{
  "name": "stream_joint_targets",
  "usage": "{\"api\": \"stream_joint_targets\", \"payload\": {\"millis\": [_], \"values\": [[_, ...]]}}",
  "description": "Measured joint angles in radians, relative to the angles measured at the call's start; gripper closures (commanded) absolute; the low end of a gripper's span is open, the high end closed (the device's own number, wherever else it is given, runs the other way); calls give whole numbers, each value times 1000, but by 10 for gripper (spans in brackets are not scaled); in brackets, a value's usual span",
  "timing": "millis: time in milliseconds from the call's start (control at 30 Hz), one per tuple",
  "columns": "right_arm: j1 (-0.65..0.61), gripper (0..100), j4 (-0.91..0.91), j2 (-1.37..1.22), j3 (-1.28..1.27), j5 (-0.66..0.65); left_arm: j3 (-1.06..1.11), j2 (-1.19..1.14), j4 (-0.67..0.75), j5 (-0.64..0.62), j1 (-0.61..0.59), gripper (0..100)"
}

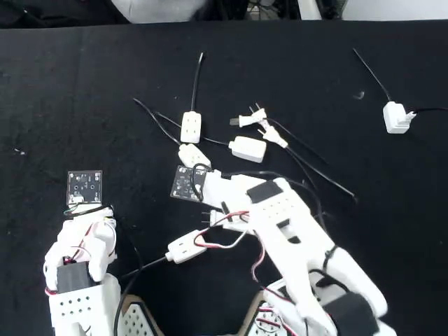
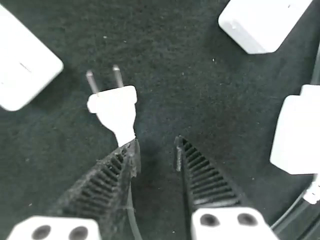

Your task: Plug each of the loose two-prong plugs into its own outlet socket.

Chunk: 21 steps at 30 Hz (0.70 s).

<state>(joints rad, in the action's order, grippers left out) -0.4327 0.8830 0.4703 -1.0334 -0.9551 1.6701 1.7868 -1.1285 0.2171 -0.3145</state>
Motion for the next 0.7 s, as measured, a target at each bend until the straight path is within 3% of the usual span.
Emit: {"api": "stream_joint_targets", "payload": {"millis": [267, 567, 700], "values": [[-61, 886, -58, -6, -74, 0, 0, 0, 0, 0, 0, 970], [-37, 886, -117, -169, -40, -18, 0, 0, 0, 0, 0, 970], [-29, 992, -98, -226, 9, -46, 0, 0, 0, 0, 0, 970]]}}
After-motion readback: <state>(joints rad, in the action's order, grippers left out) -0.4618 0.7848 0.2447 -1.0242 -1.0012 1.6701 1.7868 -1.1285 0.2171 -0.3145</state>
